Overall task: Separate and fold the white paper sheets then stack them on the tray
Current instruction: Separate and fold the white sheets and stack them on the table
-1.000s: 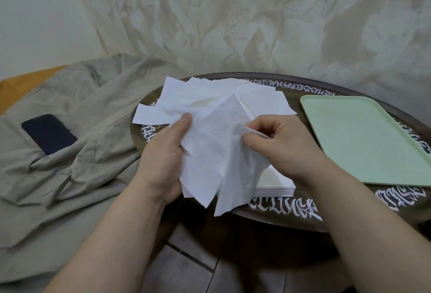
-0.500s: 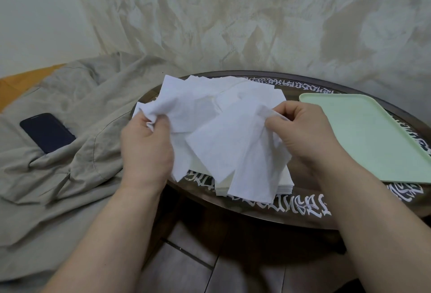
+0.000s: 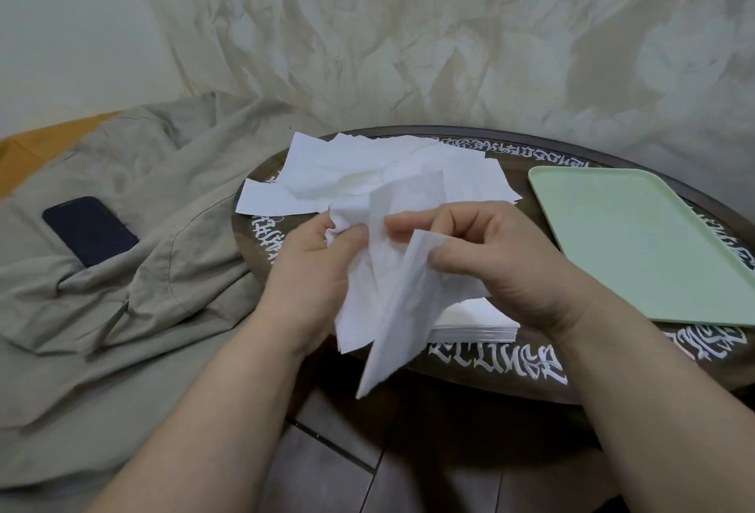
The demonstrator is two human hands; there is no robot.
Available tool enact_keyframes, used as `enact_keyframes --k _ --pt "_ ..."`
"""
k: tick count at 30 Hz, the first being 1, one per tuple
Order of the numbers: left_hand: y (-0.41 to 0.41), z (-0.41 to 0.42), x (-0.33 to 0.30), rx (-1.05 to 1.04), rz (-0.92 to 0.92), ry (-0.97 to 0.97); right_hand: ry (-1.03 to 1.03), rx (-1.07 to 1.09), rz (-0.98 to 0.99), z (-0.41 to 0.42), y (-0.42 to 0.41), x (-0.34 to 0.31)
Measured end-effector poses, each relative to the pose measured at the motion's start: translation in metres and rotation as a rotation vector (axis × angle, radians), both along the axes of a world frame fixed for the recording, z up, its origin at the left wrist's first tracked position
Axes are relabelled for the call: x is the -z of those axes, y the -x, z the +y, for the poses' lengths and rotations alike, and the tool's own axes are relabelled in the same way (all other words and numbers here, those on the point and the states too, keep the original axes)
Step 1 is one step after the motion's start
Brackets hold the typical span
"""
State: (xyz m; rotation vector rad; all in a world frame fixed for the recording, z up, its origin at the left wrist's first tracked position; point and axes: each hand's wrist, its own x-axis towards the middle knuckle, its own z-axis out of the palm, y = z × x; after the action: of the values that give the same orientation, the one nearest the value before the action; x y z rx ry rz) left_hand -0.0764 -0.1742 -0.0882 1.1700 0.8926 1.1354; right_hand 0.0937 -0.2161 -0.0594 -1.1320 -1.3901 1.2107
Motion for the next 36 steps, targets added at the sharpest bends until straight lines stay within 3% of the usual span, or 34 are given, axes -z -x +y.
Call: enact_keyframes --k 3,6,10,15,36 --pt "0.001 -0.004 -0.003 0.056 -0.010 0.039 -0.002 -0.003 -0.052 0.002 0.001 0.002" --pt "0.003 -0.003 -0.001 0.024 0.154 -0.055 -0.017 0.039 -0.123 0.005 -0.003 0.003" --pt "0.007 -0.002 -0.003 0.016 0.304 -0.140 -0.082 0.096 -0.366 0.006 -0.009 0.006" --pt "0.008 -0.005 -0.005 0.121 0.415 -0.193 -0.158 0.139 -0.401 0.006 -0.008 0.005" --pt "0.004 -0.012 -0.011 0.191 0.337 -0.140 -0.237 0.188 -0.432 0.010 -0.006 0.007"
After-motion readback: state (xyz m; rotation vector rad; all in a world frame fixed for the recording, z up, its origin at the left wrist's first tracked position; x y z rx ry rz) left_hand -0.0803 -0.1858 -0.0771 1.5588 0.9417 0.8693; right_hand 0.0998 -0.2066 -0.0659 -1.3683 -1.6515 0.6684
